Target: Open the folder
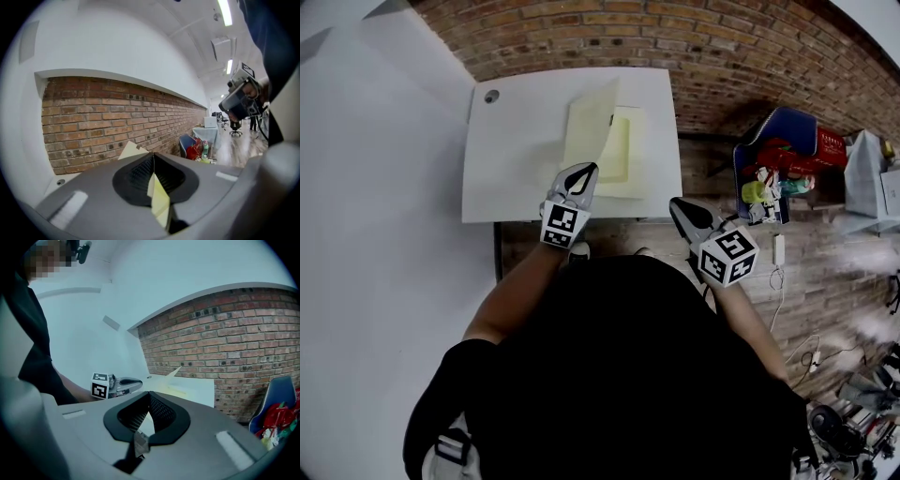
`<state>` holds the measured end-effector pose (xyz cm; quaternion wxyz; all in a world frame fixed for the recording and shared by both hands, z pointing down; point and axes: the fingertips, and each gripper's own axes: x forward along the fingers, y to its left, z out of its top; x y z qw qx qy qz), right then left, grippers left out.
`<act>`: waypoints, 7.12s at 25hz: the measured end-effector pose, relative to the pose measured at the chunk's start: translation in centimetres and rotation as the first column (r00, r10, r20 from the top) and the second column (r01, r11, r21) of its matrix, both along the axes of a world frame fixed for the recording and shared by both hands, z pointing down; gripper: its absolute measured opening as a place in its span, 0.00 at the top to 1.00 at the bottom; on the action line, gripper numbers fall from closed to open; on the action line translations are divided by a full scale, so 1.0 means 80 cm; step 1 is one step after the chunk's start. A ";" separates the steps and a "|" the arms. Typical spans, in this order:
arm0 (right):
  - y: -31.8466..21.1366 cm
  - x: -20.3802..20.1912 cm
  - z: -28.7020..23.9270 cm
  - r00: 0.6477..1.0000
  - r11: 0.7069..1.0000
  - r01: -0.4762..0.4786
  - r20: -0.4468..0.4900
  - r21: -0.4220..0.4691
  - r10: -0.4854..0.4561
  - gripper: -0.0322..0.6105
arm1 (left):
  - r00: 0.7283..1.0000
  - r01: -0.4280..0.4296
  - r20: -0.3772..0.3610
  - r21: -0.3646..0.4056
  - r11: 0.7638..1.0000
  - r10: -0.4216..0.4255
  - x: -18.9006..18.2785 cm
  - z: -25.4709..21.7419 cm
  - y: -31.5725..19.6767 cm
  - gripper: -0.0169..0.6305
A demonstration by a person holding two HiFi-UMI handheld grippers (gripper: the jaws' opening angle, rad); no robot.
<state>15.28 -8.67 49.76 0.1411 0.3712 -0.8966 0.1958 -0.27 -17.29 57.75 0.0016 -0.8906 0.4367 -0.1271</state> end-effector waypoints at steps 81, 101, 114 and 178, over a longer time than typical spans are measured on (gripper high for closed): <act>-0.074 -0.121 0.004 1.000 1.000 -0.014 -0.021 -0.004 0.013 0.95 | 0.821 0.435 -0.258 -0.298 0.850 -0.510 -0.402 0.094 -0.043 0.96; -0.096 -0.122 0.009 0.997 0.998 -0.066 -0.040 -0.017 0.065 0.95 | 0.819 0.474 -0.124 -0.406 0.782 -0.561 -0.463 0.177 -0.043 0.96; -0.091 -0.121 0.017 0.996 0.996 -0.081 -0.047 -0.026 0.080 0.95 | 0.809 0.508 -0.030 -0.467 0.724 -0.587 -0.479 0.226 -0.023 0.95; -0.096 -0.109 0.014 0.992 0.995 -0.104 -0.066 0.003 0.104 0.95 | 0.749 0.389 -0.419 -0.347 0.853 -0.513 -0.483 0.081 -0.061 0.93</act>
